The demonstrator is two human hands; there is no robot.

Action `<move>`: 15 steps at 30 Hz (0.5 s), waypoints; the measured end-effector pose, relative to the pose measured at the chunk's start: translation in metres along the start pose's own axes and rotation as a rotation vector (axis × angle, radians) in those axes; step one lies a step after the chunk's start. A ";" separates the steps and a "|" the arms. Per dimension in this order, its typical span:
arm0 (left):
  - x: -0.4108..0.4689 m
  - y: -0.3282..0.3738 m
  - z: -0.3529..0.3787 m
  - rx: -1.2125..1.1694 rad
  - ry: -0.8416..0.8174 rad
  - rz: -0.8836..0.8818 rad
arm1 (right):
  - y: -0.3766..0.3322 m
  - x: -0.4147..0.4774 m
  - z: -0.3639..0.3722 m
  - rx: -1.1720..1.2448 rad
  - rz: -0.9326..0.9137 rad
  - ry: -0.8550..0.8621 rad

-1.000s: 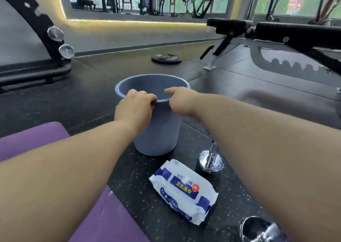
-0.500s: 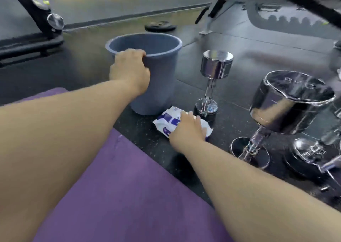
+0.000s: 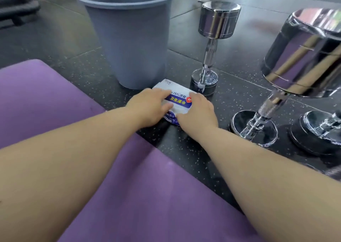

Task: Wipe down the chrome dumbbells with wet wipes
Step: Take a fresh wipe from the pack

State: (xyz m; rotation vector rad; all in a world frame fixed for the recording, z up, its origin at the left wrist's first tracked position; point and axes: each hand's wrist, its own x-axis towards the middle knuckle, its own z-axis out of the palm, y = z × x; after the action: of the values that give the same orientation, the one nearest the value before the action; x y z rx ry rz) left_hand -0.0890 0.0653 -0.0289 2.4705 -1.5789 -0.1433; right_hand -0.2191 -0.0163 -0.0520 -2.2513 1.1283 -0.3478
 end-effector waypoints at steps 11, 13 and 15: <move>-0.008 0.014 -0.025 0.247 -0.186 0.091 | 0.004 -0.028 -0.038 0.072 -0.078 -0.246; -0.009 0.014 -0.027 0.275 -0.205 0.120 | 0.004 -0.033 -0.040 0.091 -0.086 -0.266; -0.010 0.011 -0.027 0.311 -0.216 0.168 | 0.006 -0.035 -0.039 0.129 -0.090 -0.281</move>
State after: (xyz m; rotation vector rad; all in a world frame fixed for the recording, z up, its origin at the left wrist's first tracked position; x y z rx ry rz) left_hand -0.0981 0.0735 -0.0003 2.6052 -2.0296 -0.1532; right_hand -0.2623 -0.0059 -0.0239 -2.1595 0.8376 -0.1298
